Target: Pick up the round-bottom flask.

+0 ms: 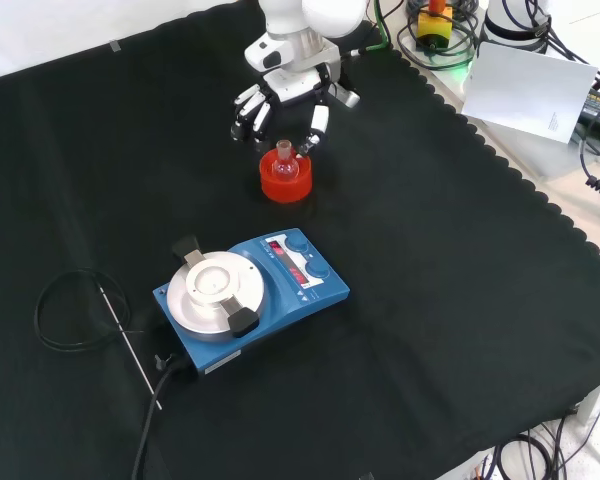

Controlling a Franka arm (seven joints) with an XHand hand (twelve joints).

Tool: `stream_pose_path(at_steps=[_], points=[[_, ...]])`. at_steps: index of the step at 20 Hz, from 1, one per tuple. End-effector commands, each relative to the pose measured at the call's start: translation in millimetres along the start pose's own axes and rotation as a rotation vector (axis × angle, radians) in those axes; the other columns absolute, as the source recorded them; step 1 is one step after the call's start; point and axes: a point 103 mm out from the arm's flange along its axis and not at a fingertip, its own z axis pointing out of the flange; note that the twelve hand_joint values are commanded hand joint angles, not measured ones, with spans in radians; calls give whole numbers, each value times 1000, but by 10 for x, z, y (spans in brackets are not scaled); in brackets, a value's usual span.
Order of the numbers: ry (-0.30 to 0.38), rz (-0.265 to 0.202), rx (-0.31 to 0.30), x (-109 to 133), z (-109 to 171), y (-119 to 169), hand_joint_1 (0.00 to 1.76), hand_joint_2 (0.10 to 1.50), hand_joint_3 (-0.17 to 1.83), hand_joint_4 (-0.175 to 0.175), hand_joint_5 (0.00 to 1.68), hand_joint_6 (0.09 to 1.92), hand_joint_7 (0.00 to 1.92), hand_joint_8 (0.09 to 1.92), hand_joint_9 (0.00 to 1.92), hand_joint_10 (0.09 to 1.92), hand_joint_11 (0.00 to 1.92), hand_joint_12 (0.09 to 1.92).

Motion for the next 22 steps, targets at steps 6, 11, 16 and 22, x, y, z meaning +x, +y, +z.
stream_pose_path(at_steps=[6,11,16,22], points=[[-18,-1,1,4,15,29,927,635,624,-40,836,775,278,608,511,604,227,1351],[-26,6,-20,-14,-12,44,928,662,628,-43,897,788,292,614,527,604,236,1348],[-37,7,-70,-8,-42,41,927,700,616,-47,966,767,314,621,552,595,249,1345],[-36,11,-72,-18,-113,40,1065,805,516,168,1096,916,444,635,685,557,391,1305]])
